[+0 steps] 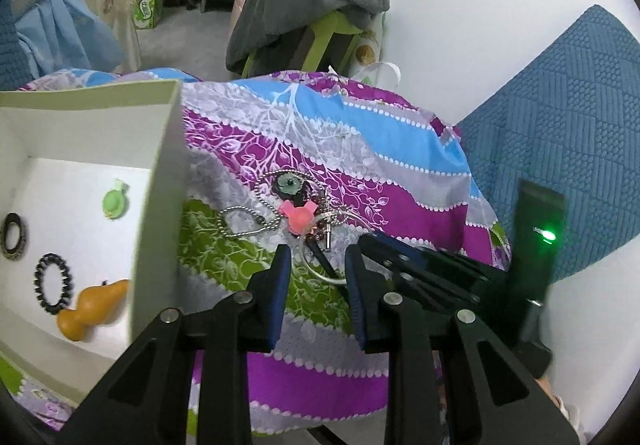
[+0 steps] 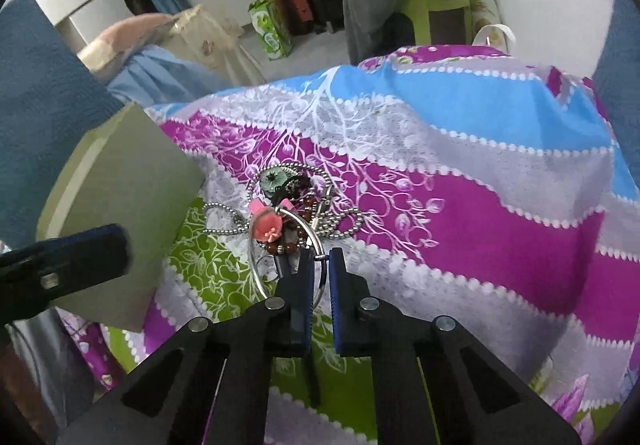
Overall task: Organize jewelry
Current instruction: 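Grasp the silver hoop ring with the right tool while the left tool grasps the pink charm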
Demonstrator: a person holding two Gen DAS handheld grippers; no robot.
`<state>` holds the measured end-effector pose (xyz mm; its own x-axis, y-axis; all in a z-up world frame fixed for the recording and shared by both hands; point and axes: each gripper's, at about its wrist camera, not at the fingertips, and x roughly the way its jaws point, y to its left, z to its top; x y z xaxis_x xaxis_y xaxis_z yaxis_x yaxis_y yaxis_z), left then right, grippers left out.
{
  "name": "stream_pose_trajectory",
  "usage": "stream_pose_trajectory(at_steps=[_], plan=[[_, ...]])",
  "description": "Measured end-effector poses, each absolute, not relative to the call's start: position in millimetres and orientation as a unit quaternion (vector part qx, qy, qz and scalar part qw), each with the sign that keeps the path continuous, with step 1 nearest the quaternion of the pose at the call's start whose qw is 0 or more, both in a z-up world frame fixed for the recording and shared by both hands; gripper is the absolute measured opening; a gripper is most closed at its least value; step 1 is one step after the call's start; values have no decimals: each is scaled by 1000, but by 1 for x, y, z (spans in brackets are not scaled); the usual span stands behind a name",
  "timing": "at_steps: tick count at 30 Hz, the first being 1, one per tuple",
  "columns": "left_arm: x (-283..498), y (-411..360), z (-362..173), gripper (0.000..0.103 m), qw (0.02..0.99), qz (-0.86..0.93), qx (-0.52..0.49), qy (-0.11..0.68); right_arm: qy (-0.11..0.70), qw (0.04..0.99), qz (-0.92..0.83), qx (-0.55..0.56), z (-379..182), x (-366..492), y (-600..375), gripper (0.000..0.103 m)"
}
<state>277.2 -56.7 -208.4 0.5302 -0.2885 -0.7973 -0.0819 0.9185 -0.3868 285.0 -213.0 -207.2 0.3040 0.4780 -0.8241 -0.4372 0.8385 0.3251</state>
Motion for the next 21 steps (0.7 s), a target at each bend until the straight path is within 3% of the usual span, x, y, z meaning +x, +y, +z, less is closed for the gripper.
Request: stream_pose_trajectory(at_steps=[21], plan=[[327, -88, -272, 29, 847, -16, -114, 519, 528, 816, 229, 49, -217, 291, -263, 6]])
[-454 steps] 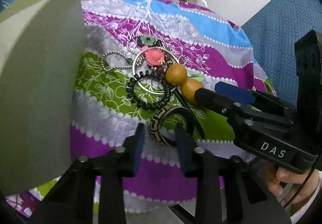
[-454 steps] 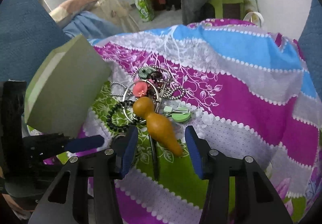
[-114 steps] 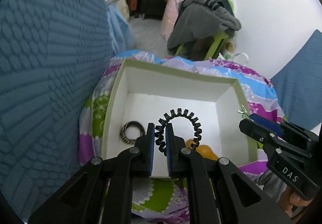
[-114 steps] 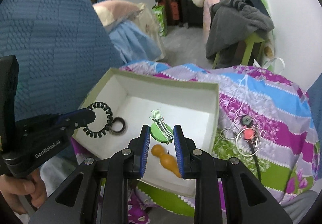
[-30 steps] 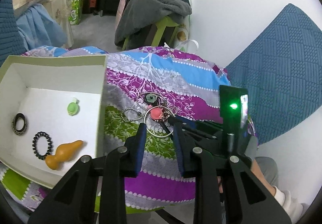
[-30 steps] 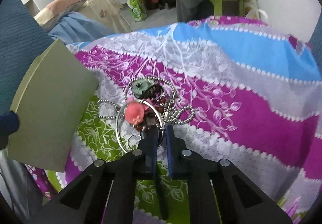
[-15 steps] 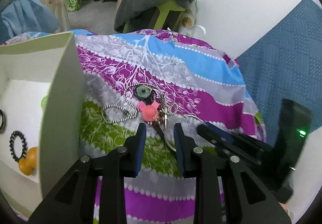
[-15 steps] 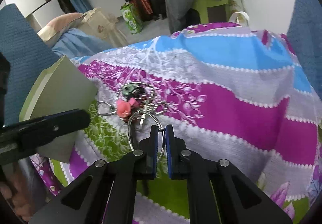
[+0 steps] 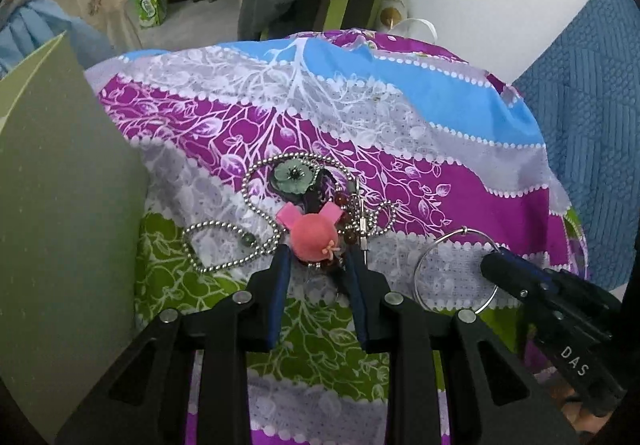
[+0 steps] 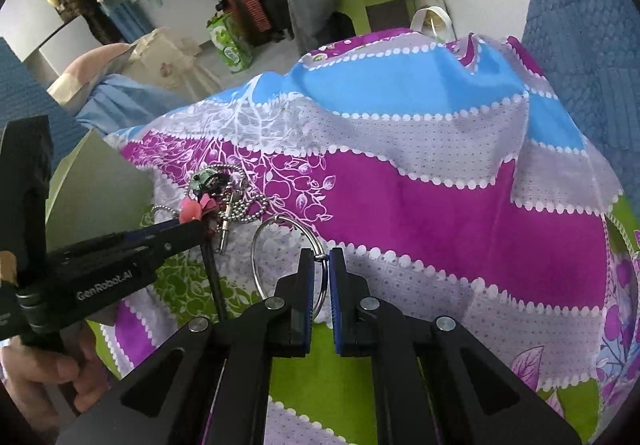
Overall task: Organize jewelry
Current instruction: 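Grasp the silver hoop ring with the right tool while the left tool grasps the pink charm, then carry the hoop ring and pink charm over the white box and open both tools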
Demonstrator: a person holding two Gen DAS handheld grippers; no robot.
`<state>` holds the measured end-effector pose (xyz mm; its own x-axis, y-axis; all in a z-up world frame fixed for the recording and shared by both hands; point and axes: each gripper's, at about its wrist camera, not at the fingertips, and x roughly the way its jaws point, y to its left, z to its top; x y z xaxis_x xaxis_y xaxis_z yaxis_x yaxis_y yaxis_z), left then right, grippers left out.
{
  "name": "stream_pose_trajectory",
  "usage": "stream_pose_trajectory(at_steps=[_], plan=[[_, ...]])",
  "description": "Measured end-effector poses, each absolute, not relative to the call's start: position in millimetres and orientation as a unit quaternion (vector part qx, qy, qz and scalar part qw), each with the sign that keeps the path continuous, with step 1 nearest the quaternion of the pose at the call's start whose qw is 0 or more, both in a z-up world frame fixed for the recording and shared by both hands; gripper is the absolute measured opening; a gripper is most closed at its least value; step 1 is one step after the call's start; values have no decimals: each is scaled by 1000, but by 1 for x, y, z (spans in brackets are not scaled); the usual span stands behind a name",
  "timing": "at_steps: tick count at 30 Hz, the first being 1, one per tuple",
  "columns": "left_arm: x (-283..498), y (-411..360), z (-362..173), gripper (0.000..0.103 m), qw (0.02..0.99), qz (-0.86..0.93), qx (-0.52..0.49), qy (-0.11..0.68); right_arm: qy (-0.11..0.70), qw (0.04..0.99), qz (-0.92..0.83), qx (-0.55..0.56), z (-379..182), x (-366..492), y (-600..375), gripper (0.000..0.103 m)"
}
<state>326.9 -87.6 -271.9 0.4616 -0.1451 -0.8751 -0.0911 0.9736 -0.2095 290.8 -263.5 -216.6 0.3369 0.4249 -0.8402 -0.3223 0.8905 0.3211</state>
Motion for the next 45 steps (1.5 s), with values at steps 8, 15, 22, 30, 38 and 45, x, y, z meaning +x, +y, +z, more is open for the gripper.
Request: stream_pose_trajectory(at_steps=[8, 15, 22, 30, 38, 45], plan=[[338, -91, -273, 29, 854, -13, -90, 512, 530, 816, 226, 42, -219, 292, -260, 6], [336, -90, -264, 26, 860, -18, -90, 501, 528, 818, 226, 36, -218, 292, -258, 6], [317, -83, -247, 26, 864, -30, -103, 492, 522, 820, 232, 26, -210, 286, -248, 6], [294, -82, -231, 26, 867, -45, -109, 485, 519, 825, 222, -2, -202, 284, -230, 6], [284, -67, -196, 26, 871, -57, -120, 472, 496, 845, 198, 1, -163, 276, -232, 6], [272, -47, -150, 26, 883, -65, -115, 451, 467, 863, 191, -4, -112, 271, -221, 6]])
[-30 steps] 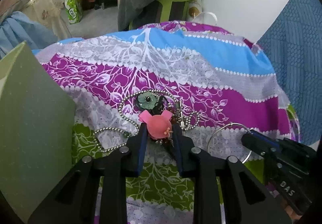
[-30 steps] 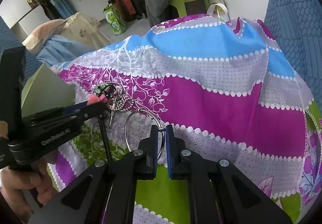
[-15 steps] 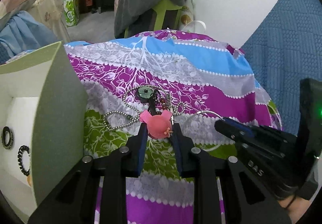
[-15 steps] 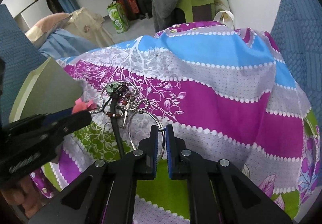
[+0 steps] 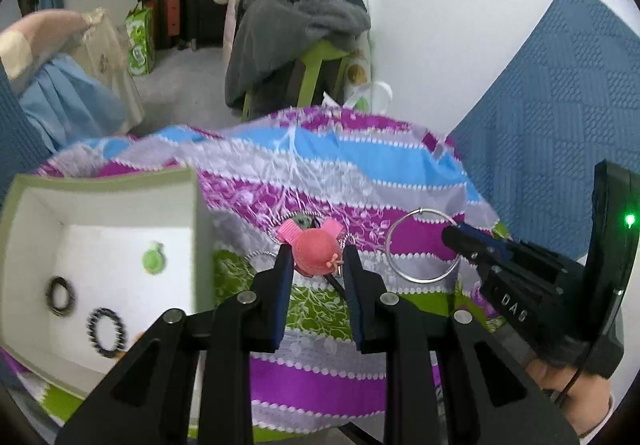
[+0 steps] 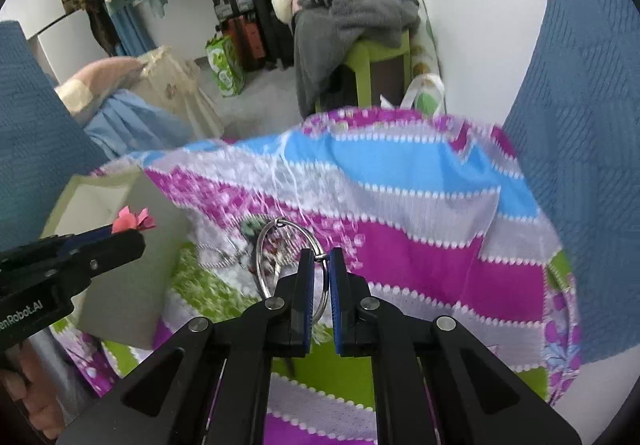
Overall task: Organize jewelry
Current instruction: 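Carry the hoop ring and pink charm over the white box and open both tools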
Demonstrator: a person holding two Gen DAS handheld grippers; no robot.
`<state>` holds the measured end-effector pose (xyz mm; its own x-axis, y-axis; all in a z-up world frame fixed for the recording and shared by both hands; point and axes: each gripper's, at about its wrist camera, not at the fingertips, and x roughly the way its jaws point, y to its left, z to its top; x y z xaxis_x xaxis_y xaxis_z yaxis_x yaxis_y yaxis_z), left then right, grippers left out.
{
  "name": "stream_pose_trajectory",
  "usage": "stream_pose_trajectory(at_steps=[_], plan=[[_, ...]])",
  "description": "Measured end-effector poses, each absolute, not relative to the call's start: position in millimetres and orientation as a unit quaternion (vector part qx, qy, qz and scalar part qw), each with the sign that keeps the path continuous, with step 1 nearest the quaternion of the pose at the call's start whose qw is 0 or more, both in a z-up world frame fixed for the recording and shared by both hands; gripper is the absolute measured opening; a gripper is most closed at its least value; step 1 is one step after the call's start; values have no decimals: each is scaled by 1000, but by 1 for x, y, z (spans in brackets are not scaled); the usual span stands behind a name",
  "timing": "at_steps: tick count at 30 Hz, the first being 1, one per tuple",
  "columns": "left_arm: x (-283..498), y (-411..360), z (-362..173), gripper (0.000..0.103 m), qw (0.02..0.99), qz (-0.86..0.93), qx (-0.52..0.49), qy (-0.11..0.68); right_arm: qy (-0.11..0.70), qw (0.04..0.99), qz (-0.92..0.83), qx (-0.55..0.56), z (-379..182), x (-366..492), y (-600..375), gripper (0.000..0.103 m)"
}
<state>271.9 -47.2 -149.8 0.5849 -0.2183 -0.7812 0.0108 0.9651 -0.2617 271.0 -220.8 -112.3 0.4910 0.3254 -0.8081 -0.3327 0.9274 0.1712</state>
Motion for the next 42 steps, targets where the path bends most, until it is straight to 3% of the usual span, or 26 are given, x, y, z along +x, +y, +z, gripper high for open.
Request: stream_pose_trajectory(at_steps=[15, 24, 30, 42], plan=[[243, 25, -45, 26, 911, -51, -120, 390, 388, 900, 200, 14, 16, 262, -165, 6], [225, 73, -14, 26, 924, -36, -110, 365, 366, 909, 200, 15, 48, 248, -126, 6], [219, 104, -34, 26, 921, -24, -110, 373, 372, 905, 204, 25, 39, 238, -97, 6], [209, 148, -130, 26, 886, -3, -166, 434, 462, 854, 239, -21, -52, 212, -34, 6]])
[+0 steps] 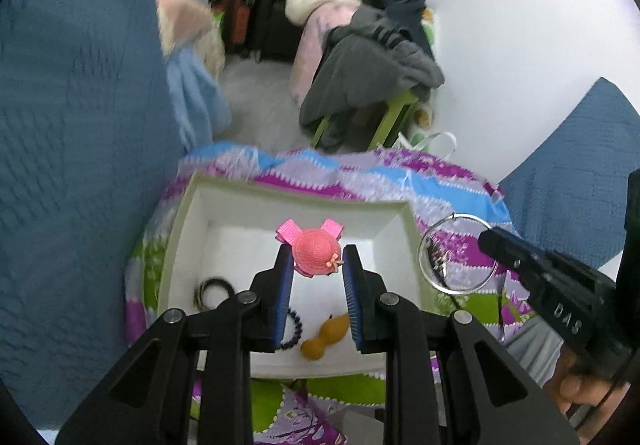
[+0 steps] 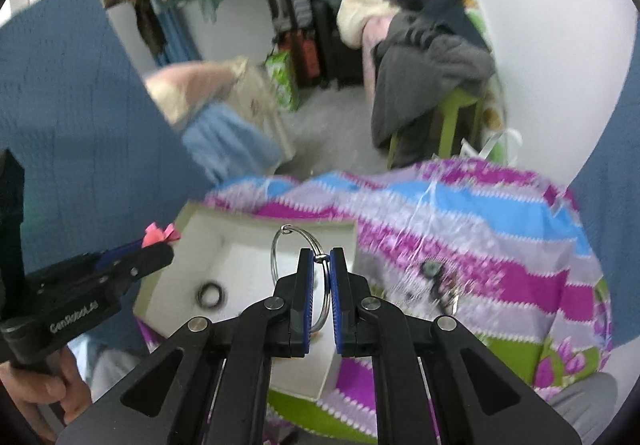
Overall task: Organize jewelry
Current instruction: 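Carry the hoop ring and pink charm over the white box and open both tools, then move both tools from the box back to the remaining necklace pile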
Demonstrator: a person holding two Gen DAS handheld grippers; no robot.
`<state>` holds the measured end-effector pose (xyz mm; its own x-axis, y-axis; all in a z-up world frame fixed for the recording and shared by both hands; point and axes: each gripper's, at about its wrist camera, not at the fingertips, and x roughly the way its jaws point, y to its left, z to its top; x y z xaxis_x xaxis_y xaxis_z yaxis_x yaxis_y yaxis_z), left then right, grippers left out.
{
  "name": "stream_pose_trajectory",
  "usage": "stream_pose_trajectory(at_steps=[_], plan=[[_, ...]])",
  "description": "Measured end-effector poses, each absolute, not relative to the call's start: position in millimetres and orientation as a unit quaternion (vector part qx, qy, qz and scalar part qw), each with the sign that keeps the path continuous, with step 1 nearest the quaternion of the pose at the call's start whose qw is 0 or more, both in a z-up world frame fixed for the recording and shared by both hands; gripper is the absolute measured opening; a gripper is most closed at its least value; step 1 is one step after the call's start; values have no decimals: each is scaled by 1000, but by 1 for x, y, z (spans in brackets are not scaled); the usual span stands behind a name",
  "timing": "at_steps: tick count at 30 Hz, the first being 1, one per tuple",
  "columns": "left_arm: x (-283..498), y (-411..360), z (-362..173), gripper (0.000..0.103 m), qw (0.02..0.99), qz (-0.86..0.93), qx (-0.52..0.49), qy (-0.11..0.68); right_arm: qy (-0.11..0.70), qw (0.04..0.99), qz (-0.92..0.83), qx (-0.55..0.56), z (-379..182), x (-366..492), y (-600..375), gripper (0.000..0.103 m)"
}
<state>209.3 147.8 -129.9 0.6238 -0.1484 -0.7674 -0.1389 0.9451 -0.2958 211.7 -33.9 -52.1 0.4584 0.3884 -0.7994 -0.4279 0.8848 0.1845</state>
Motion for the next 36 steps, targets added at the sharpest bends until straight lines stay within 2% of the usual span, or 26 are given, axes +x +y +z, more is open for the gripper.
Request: stream_pose_trajectory(at_steps=[14, 17, 19, 36], plan=[[200, 155, -173, 26, 866, 3, -167, 471, 506, 818, 270, -31, -95, 196, -9, 9], [201, 155, -171, 30, 864, 12, -170, 473, 501, 820, 277, -26, -86, 197, -12, 9], [200, 156, -170, 41, 864, 20, -173, 472, 493, 824, 278, -20, -78, 199, -16, 10], [201, 105, -101, 41, 898, 10, -155, 412, 411, 867, 281, 12, 0, 207, -90, 13]])
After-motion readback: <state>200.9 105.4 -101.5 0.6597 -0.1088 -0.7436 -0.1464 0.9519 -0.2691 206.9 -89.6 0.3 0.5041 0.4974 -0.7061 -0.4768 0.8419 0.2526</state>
